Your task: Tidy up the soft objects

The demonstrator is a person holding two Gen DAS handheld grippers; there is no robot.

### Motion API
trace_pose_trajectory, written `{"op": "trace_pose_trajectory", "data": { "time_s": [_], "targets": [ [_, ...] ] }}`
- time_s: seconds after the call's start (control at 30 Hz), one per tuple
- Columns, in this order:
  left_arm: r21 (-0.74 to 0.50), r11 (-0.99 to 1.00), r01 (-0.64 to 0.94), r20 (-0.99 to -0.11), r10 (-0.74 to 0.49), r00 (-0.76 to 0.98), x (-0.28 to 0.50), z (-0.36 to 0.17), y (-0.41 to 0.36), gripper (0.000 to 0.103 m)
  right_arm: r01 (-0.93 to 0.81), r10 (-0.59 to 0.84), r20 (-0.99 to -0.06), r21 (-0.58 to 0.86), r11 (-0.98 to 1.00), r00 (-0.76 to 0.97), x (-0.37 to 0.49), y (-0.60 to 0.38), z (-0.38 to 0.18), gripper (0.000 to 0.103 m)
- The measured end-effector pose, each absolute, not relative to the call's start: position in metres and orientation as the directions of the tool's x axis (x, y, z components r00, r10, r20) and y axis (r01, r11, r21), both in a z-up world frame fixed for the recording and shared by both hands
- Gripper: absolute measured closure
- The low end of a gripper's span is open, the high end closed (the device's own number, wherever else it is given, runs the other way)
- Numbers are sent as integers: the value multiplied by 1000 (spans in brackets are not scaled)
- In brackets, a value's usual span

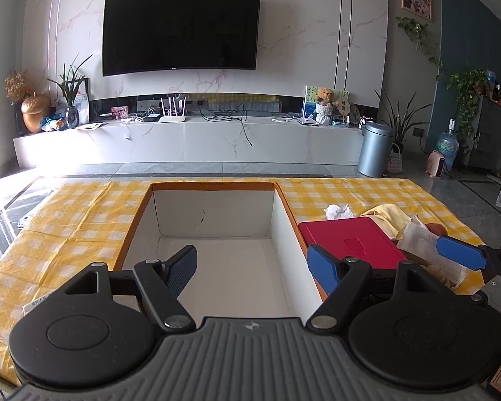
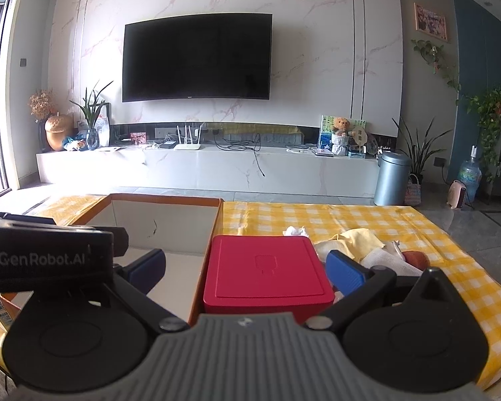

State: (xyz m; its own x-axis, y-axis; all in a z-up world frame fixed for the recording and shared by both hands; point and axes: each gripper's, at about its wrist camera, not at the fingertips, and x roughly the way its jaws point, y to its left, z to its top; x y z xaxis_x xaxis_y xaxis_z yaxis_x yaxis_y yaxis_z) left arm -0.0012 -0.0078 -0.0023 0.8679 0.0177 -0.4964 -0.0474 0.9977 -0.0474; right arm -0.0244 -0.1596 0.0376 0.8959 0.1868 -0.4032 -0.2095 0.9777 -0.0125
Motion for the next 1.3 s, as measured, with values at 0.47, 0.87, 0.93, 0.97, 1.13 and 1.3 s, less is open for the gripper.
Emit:
{"op": "trace_pose_trajectory", "data": {
  "time_s": [0.47, 0.87, 0.93, 0.97, 1.13, 1.3],
  "targets": [
    [-19, 998, -54, -494, 38, 868, -2, -4, -13, 14, -211, 184, -411, -20, 977, 893, -24, -160, 35, 3],
    [-19, 998, -54, -494, 37, 869, -2, -4, -13, 14, -211, 179, -413, -31, 977, 893, -23, -160, 33, 3],
    [-15, 998, -55, -493, 40, 869, -2, -5, -14, 14, -211, 179, -415, -30, 977, 892, -23, -160, 33, 3],
    [-13, 998, -56, -494, 42, 869, -2, -6, -13, 14, -211, 180, -417, -31, 977, 891, -23, -160, 32, 3],
    [-10, 998, -57, -495, 45, 868, -4, -10, -12, 14, -213, 180, -419, -33, 977, 890, -23, -160, 31, 3],
    [26, 1000, -14, -478, 25, 878, -6, -8, -17, 15, -204, 165, -419, -50, 978, 893, -22, -160, 29, 3]
  ]
}}
